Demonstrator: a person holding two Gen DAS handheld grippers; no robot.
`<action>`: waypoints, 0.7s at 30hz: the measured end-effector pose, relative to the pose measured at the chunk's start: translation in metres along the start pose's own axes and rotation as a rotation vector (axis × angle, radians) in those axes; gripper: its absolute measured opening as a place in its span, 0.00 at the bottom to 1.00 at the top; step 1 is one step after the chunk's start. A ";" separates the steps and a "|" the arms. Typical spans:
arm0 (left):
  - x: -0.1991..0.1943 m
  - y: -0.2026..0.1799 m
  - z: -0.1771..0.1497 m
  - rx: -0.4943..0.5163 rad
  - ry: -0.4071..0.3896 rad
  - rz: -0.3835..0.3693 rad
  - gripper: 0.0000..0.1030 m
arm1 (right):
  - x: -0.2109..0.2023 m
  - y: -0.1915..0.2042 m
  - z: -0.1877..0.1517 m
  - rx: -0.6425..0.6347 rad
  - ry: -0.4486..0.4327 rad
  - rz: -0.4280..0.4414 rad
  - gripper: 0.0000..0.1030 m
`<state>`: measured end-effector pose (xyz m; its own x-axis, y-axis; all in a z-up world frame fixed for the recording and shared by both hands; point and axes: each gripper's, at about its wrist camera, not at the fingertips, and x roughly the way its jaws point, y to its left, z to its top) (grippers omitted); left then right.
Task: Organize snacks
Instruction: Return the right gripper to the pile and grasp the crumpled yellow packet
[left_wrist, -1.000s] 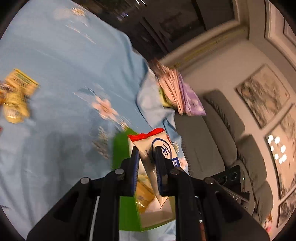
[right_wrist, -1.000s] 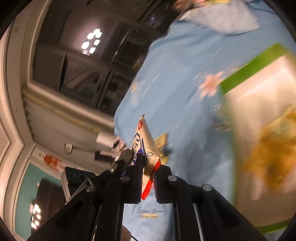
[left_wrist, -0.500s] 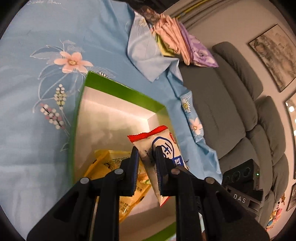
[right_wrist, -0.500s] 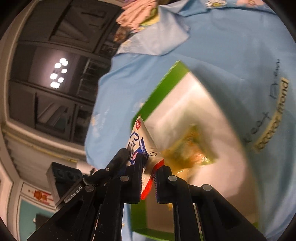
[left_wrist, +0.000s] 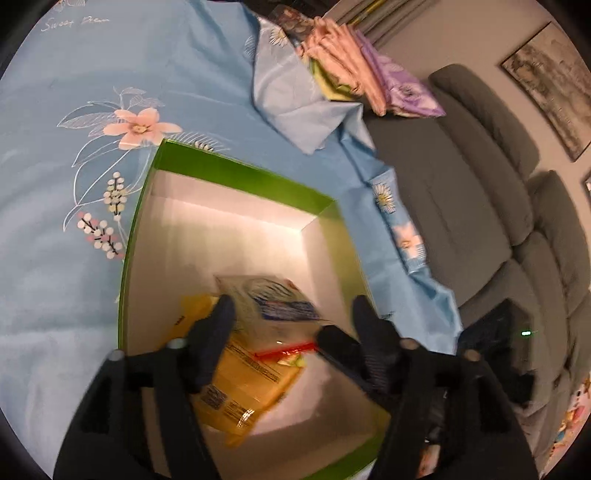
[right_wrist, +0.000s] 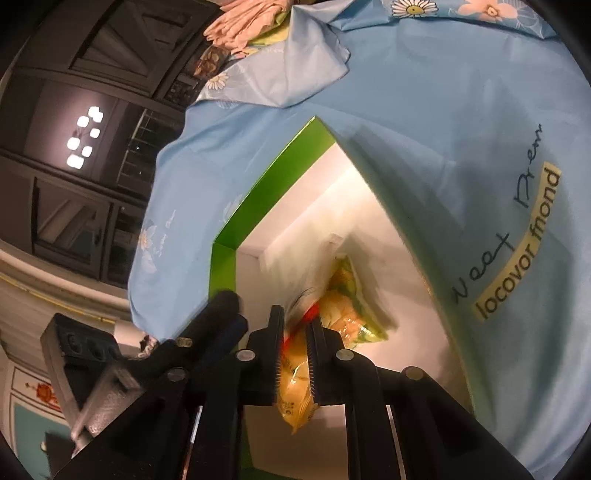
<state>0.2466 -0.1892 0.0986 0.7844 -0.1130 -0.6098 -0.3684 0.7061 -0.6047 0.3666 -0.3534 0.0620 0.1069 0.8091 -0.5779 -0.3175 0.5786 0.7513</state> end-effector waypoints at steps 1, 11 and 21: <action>-0.006 -0.003 0.000 0.007 -0.017 -0.002 0.79 | -0.001 0.000 0.000 0.004 0.004 0.000 0.34; -0.139 0.018 -0.006 0.167 -0.348 0.106 1.00 | -0.031 0.097 -0.039 -0.331 -0.172 -0.068 0.98; -0.242 0.129 -0.028 0.133 -0.483 0.380 1.00 | 0.047 0.225 -0.117 -0.750 -0.016 -0.138 0.99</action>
<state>-0.0051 -0.0904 0.1541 0.7595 0.4692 -0.4505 -0.6246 0.7195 -0.3036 0.1896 -0.1975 0.1670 0.2037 0.7392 -0.6419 -0.8546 0.4541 0.2518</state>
